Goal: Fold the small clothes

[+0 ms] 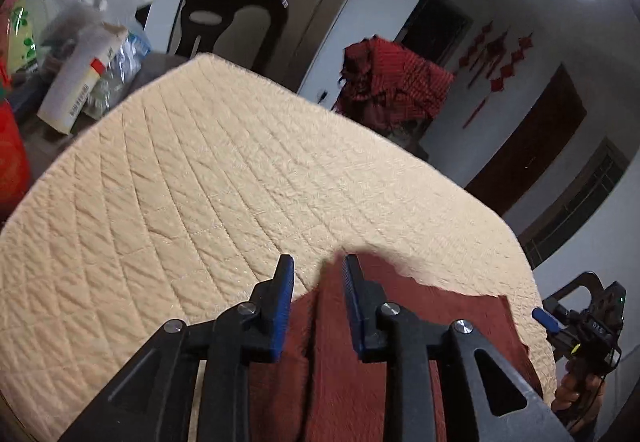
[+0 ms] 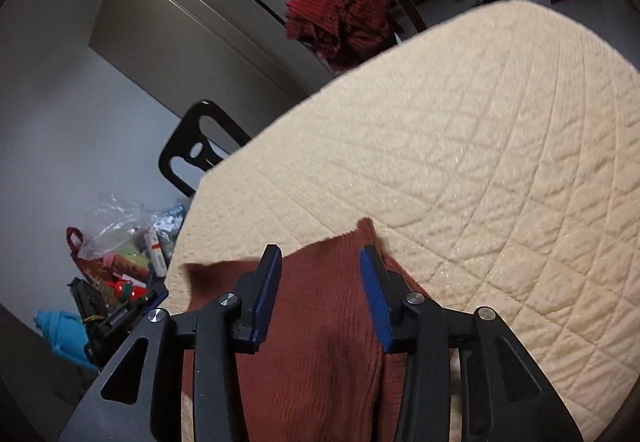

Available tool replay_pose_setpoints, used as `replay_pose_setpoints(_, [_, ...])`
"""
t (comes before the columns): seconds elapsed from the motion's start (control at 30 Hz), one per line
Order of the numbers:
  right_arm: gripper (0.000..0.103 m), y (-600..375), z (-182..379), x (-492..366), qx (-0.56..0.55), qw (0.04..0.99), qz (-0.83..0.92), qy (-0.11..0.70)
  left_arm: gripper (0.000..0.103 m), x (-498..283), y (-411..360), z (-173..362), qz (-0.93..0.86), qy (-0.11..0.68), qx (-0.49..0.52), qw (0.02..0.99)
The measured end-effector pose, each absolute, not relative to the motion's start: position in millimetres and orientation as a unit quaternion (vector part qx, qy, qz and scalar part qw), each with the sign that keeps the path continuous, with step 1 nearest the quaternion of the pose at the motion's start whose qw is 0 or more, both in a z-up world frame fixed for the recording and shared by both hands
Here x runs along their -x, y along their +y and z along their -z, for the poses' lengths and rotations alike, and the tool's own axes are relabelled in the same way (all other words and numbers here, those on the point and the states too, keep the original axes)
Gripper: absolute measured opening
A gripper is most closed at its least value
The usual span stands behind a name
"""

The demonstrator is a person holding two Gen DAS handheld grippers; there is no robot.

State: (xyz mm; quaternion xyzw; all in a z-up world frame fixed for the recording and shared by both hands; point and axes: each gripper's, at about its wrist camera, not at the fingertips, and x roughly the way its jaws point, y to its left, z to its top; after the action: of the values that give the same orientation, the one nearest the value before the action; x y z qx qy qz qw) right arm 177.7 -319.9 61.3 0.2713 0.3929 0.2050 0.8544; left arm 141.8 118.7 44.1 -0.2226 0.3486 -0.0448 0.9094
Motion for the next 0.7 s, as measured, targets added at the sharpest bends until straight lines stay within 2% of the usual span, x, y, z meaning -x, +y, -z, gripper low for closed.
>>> replay_pose_setpoints(0.07, [0.042,-315.3,-66.7,-163.6,-0.259,0.86,-0.216,0.384,0.032,-128.9,112.3,-48.0,0.052,0.343,0.21,0.914])
replay_pose_setpoints(0.33, [0.041,-295.7,-34.5,-100.0,-0.198,0.859,-0.226,0.414,0.032,-85.3,75.7,-29.2,0.102,0.366,0.136,0.915])
replay_pose_setpoints(0.37, [0.039,-300.2,-26.9,-97.3,-0.197,0.859,-0.213,0.421,0.032,-84.4,74.9,-21.8,0.095,0.376,0.125,0.913])
replay_pose_setpoints(0.43, [0.009,-313.5,-17.3,-97.1,-0.198,0.864,-0.181,0.427,0.031,-85.3,77.5,-10.8,0.087,0.391,0.121,0.908])
replay_pose_setpoints(0.47, [0.007,-318.2,-16.6,-96.1,-0.205,0.863,-0.176,0.426,0.031,-83.5,80.8,-13.8,0.09,0.383,0.129,0.91])
replay_pose_setpoints(0.7, [0.007,-325.6,-13.3,-82.6,-0.204,0.87,-0.162,0.417,0.031,-79.7,82.6,-14.0,0.078,0.385,0.119,0.912])
